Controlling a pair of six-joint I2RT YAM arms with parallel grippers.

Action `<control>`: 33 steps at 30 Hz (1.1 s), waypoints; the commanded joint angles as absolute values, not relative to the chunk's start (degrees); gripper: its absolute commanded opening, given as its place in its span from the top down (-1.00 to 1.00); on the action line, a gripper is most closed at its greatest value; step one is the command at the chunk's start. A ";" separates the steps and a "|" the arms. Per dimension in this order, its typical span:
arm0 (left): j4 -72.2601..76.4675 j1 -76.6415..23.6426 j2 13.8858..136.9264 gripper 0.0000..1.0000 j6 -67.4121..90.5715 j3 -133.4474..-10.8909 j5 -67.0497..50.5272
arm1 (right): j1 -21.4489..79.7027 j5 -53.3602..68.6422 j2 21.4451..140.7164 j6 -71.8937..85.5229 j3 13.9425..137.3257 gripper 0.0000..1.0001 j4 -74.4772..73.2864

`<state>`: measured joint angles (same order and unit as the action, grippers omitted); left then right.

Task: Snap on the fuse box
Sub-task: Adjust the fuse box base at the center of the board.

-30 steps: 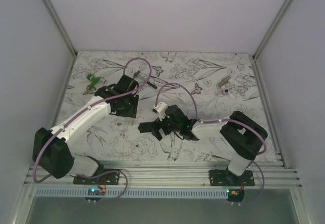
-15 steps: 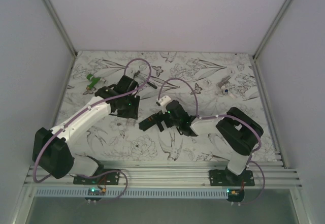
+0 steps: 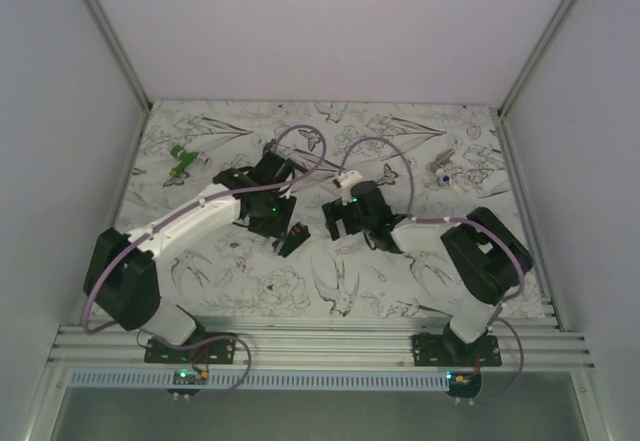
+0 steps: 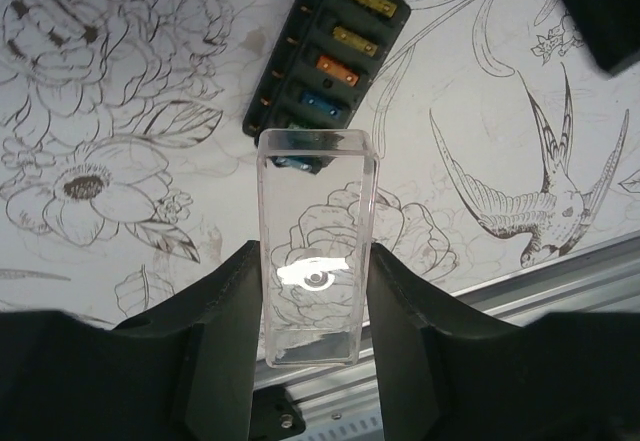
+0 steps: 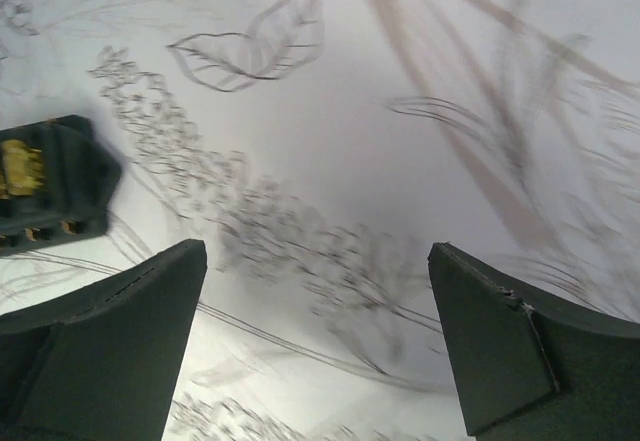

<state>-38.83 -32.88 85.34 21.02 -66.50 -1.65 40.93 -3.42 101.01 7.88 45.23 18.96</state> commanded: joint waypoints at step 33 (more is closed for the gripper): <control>-29.16 -36.66 101.37 0.60 -4.99 -70.33 -1.92 | 33.07 3.35 78.22 10.92 33.29 -0.99 14.06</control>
<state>-29.26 -37.10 100.51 -4.43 -72.10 -2.04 33.56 2.20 78.08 9.93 32.58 12.86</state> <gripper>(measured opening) 0.440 0.997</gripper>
